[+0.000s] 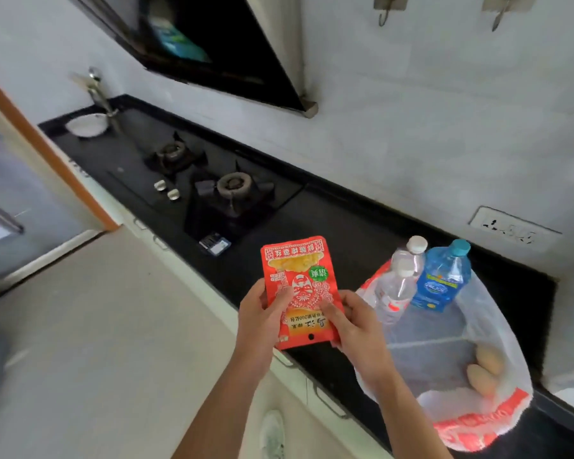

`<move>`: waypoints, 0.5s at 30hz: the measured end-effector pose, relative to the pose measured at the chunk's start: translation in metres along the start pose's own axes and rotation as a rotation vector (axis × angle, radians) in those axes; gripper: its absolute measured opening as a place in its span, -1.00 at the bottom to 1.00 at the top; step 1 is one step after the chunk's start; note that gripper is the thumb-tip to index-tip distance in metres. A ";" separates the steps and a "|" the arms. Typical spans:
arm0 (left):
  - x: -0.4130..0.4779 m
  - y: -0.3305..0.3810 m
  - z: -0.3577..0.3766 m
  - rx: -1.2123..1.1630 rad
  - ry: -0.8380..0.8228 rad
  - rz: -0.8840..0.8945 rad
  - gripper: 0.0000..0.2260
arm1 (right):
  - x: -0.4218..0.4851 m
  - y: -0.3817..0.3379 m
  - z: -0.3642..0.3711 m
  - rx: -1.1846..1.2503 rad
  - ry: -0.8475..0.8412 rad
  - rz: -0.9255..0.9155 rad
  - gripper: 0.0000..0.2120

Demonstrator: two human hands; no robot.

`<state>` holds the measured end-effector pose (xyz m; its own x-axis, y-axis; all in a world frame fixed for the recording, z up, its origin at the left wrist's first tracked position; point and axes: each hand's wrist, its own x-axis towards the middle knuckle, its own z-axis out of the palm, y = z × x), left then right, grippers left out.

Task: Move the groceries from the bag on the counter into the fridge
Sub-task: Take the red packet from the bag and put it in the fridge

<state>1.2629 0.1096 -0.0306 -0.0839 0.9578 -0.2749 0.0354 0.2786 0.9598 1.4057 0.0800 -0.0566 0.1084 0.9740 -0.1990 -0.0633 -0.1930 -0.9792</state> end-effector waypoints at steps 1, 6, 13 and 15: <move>-0.004 -0.002 -0.013 -0.014 0.049 0.000 -0.80 | 0.001 0.000 0.012 -0.008 -0.046 0.004 -0.85; -0.028 -0.011 -0.082 -0.155 0.304 -0.034 -0.79 | -0.002 -0.001 0.080 -0.083 -0.262 0.047 -0.87; -0.059 -0.029 -0.167 -0.335 0.524 -0.025 -0.79 | -0.017 0.008 0.167 -0.172 -0.507 0.057 -0.79; -0.065 -0.034 -0.193 -0.372 0.581 -0.026 -0.79 | -0.021 0.010 0.195 -0.179 -0.581 0.047 -0.75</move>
<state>1.0746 0.0244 -0.0338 -0.6037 0.7289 -0.3228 -0.3097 0.1588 0.9375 1.2095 0.0805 -0.0543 -0.4524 0.8598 -0.2367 0.1185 -0.2051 -0.9715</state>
